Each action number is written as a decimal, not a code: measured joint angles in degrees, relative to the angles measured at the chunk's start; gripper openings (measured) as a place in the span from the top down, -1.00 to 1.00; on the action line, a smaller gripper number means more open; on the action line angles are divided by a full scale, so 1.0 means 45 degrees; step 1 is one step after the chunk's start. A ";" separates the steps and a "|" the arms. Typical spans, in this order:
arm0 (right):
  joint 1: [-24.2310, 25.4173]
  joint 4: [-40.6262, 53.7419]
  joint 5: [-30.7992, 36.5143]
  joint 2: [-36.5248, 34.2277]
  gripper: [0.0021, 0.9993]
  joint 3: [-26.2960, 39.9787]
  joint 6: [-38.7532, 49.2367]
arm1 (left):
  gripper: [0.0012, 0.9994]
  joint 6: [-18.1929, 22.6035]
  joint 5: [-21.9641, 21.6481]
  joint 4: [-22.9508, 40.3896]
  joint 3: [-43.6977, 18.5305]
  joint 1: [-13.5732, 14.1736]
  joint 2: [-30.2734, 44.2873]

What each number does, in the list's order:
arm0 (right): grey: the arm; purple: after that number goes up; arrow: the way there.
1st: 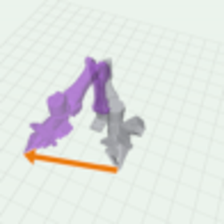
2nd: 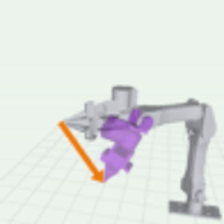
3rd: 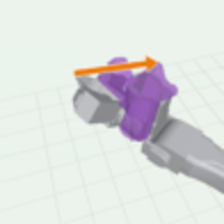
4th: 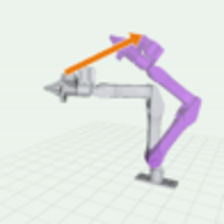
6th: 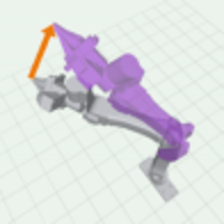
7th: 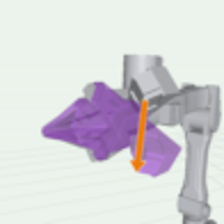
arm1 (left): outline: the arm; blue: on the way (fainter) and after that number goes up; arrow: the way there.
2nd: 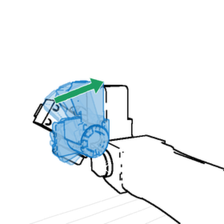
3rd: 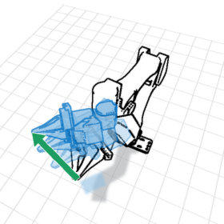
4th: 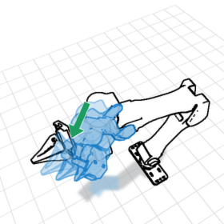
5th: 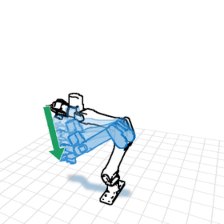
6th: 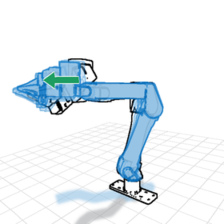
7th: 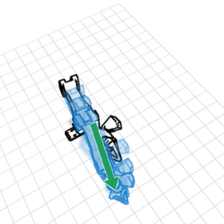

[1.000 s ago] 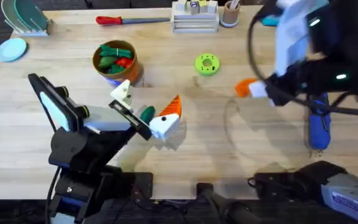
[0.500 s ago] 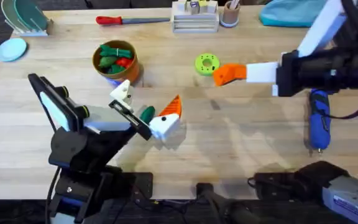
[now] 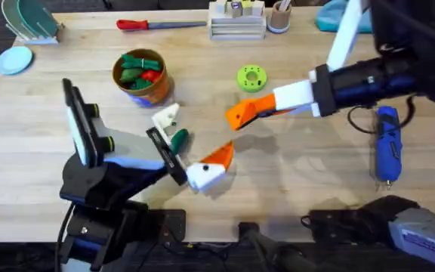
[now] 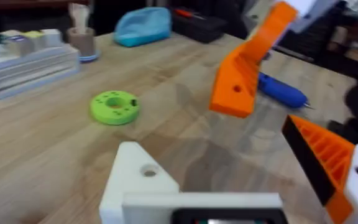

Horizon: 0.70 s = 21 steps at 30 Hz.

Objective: Pick up the gripper from the table and insert it into the empty holder that is missing its gripper. Then pick up a screw, insert it into the mounting hole, and use the screwdriver to tighten it. Finally, clean up the table by picking up the vegetable and placing it into the bucket.

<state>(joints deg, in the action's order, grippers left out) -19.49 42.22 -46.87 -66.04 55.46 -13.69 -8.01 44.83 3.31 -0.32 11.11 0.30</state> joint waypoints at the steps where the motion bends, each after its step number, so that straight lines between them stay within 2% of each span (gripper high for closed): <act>1: -0.0005 -0.0005 -0.0294 -0.0198 0.99 0.0000 -0.0004 | -0.98 0.0077 0.0398 0.0030 0.0000 0.0000 0.0000; 4: -0.0001 -0.0048 -0.1244 -0.0869 0.99 0.0000 0.0047 | -0.98 0.0245 0.1176 0.0087 0.0000 0.0000 0.0000; 9: -0.0005 -0.0229 -0.2927 -0.2009 0.99 0.0000 0.0190 | -0.98 0.0355 0.1726 0.0087 0.0000 0.0000 0.0000; 15: -0.0005 -0.1748 -0.4635 -0.3429 0.99 0.0000 0.0080 | -0.98 0.0394 0.1900 0.0087 0.0000 0.0000 0.0000; 21: -0.0059 -0.2677 -0.5552 -0.4910 0.99 0.0000 -0.0396 | -0.98 0.0396 0.1945 0.0087 0.0000 0.0000 0.0003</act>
<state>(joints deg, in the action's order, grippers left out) -19.75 30.17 -71.85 -88.13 55.46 -15.48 -6.23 53.59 3.70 -0.32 11.11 0.31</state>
